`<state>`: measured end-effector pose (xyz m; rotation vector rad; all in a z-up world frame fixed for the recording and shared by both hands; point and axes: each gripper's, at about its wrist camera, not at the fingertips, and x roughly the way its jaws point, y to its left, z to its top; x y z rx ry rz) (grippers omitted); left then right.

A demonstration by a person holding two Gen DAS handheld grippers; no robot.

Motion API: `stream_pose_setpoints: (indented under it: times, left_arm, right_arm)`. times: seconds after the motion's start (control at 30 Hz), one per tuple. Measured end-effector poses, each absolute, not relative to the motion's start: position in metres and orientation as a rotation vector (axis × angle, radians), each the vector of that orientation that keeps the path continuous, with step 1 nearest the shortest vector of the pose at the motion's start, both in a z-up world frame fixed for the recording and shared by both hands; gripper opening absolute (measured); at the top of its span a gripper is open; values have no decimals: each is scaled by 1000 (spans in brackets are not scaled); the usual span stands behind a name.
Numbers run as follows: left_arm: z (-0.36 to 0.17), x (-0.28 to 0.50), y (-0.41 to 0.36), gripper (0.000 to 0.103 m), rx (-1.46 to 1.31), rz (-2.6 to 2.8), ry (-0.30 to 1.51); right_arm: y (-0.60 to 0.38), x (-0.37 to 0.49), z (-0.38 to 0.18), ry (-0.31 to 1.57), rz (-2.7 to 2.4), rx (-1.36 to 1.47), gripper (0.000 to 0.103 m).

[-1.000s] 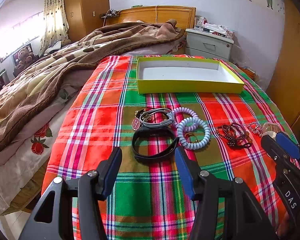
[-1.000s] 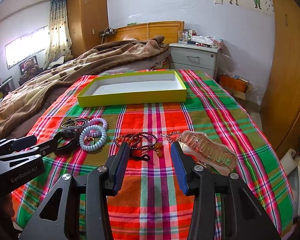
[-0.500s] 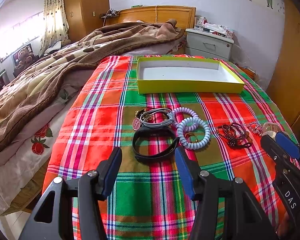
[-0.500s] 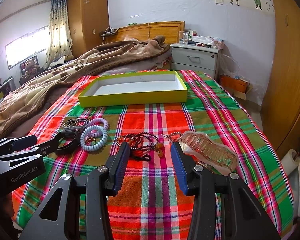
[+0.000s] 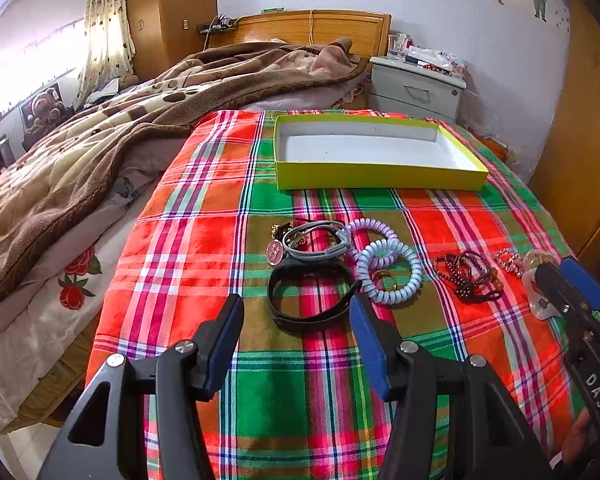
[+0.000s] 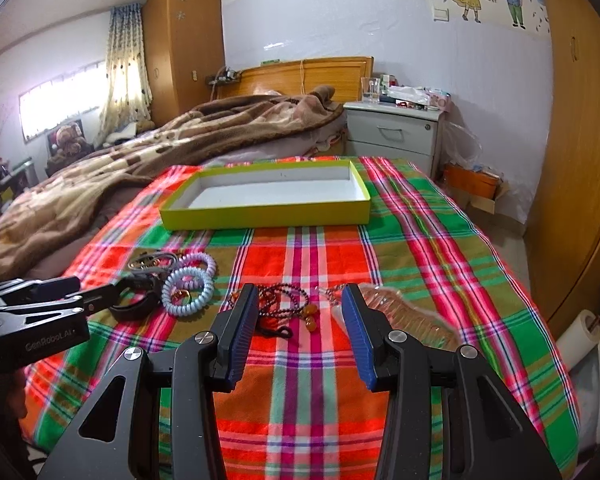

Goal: Organize jewelry
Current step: 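Lower the right tool onto the clear hair claw clip and close it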

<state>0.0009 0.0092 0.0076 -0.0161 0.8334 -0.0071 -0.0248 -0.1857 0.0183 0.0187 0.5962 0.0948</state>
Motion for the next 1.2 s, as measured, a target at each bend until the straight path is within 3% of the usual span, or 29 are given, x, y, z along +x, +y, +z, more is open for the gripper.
stream_pose_setpoints:
  times: [0.2,0.33,1.0,1.07,1.13,1.2]
  left_arm:
    - [8,10,27,56,-119,-115,856]
    - [9,17,33,57,-145,-159,862]
    - [-12,32,54,58,-264,-233,1015]
    - [-13,33,54,58,-258,-221,1018]
    - [-13,34,55,58,-270,-221,1019]
    - [-14,36,58,58,-287,-204,1023]
  right_arm:
    - [-226,-32,32,580,138,48,45]
    - [-256,-30,34,612,153,82,56]
    - [-253,15,-14,827,274,-123,56]
    - [-256,12,-11,810,281,-100,52]
    - [-256,10,-10,802,277,-96,37]
    - [-256,8,-9,798,264,-94,37]
